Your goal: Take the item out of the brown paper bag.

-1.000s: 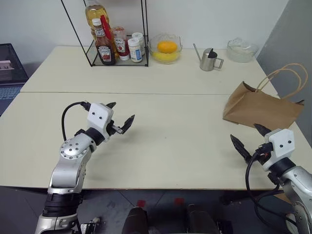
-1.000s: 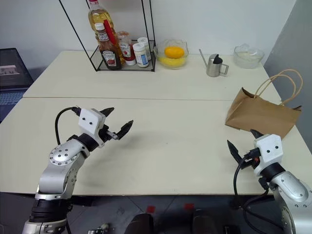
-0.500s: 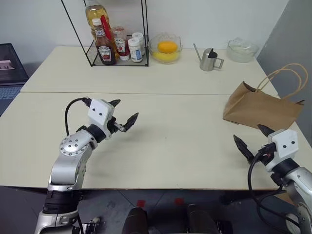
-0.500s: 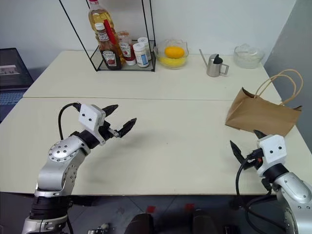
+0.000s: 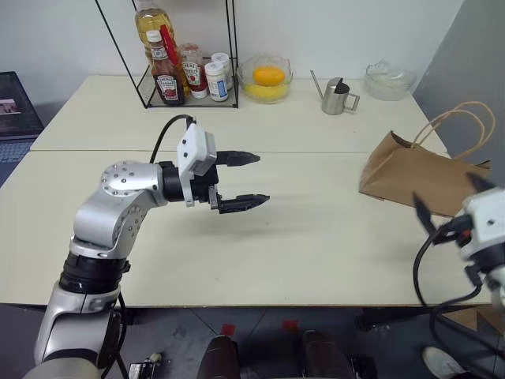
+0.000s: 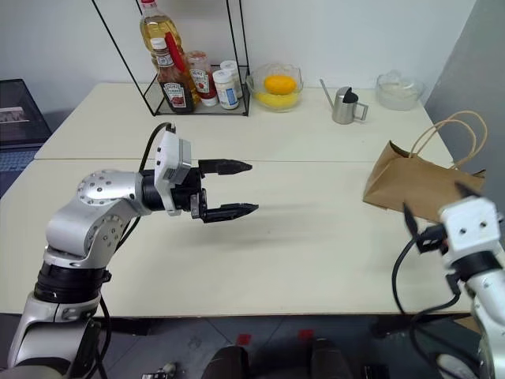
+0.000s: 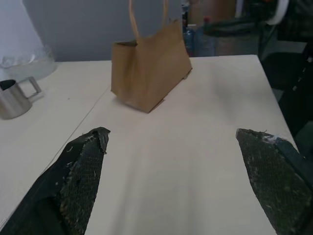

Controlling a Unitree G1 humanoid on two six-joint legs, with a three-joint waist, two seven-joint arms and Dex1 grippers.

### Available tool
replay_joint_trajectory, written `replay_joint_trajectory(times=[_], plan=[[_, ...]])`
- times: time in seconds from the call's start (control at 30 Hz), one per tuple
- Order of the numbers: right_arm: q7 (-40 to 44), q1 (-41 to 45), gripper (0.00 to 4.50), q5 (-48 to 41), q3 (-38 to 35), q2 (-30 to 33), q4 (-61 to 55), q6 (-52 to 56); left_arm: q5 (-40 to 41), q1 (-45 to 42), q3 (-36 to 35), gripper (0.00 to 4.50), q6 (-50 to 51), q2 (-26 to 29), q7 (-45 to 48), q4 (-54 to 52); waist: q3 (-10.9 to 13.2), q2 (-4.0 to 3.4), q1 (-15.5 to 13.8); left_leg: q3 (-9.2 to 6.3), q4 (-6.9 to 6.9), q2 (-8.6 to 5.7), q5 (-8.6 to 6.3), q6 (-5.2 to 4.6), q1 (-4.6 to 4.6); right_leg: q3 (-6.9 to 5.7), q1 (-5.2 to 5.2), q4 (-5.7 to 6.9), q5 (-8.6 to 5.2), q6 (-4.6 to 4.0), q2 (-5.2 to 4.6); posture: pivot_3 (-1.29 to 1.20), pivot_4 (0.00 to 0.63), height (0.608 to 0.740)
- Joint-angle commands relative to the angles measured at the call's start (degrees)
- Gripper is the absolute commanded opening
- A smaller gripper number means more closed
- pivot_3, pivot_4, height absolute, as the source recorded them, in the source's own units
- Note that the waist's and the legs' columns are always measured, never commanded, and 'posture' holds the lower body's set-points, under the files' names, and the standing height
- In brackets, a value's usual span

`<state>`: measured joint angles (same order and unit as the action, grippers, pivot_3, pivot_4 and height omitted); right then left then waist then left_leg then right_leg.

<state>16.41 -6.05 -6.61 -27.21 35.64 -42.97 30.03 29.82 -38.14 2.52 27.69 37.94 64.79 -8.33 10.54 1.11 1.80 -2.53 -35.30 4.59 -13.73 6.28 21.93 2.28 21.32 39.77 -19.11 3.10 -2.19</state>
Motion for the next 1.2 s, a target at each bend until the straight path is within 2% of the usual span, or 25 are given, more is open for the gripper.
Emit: replay_joint_trajectory(times=[0.03, 0.27, 0.47, 0.77, 1.0, 1.1, 1.2], plan=[[-0.5, 5.0, 4.50, 2.4, -0.4, 4.6, 0.4, 7.8, 2.8, -2.6, -0.3, 4.43, 1.8, -1.2, 1.2, -0.3, 0.0, 0.00, 0.0, -0.02, 0.00, 0.00, 0.00, 0.00, 0.01, 0.00, 0.00, -0.01, 0.00, 0.00, 0.02, 0.00, 0.150, 0.740], [-0.5, 20.6, 4.50, 5.8, 5.6, 14.1, 13.4, 17.6, 2.9, -3.2, -0.1, 4.43, 2.6, -3.8, 0.3, -1.0, 0.0, 0.02, 0.0, -0.07, -0.17, -0.01, -0.01, -0.02, 0.15, 0.08, 0.02, -0.02, 0.00, 0.00, 0.04, 0.00, 0.150, 0.740], [0.9, 30.2, 4.50, 7.9, 11.0, 19.0, 23.9, 17.9, 2.9, -2.2, -0.3, 4.43, 2.9, -4.6, -0.4, -2.1, 0.0, -0.02, 0.0, -0.19, -0.50, -0.03, -0.09, -0.17, 0.60, 0.07, 0.15, -0.06, 0.01, 0.01, 0.07, 0.00, 0.150, 0.740], [3.4, 40.8, 4.50, 9.2, 16.1, 21.6, 35.4, 16.1, 2.4, -1.6, 0.2, 4.43, 2.4, -5.2, -0.8, -2.6, 0.1, -0.04, 0.0, -0.24, -0.61, -0.05, -0.10, -0.18, 0.75, 0.06, 0.21, -0.05, 0.04, 0.05, 0.06, 0.00, 0.150, 0.740], [6.2, 45.6, 4.50, 9.8, 19.2, 22.4, 40.8, 13.9, 2.1, -2.4, 0.7, 4.43, 2.5, -6.1, -1.1, -2.4, 0.1, -0.04, 0.0, -0.26, -0.63, -0.05, -0.10, -0.18, 0.79, 0.05, 0.25, -0.05, 0.04, 0.05, 0.06, 0.00, 0.150, 0.740], [7.1, 47.5, 3.87, 10.2, 20.3, 22.4, 43.2, 12.8, 2.1, -2.6, 0.8, 4.50, 2.7, -6.3, -1.1, -2.3, 0.1, -0.04, 0.0, -0.25, -0.64, -0.05, -0.10, -0.18, 0.80, 0.06, 0.26, -0.05, 0.04, 0.06, 0.06, 0.00, 0.150, 0.740], [7.8, 49.0, 2.79, 10.6, 21.1, 22.5, 44.7, 11.9, 2.0, -2.6, 0.8, 4.50, 2.8, -6.2, -1.2, -2.3, 0.1, -0.05, 0.0, -0.25, -0.64, -0.05, -0.10, -0.18, 0.81, 0.06, 0.31, -0.04, 0.04, 0.06, 0.06, 0.00, 0.150, 0.740]])
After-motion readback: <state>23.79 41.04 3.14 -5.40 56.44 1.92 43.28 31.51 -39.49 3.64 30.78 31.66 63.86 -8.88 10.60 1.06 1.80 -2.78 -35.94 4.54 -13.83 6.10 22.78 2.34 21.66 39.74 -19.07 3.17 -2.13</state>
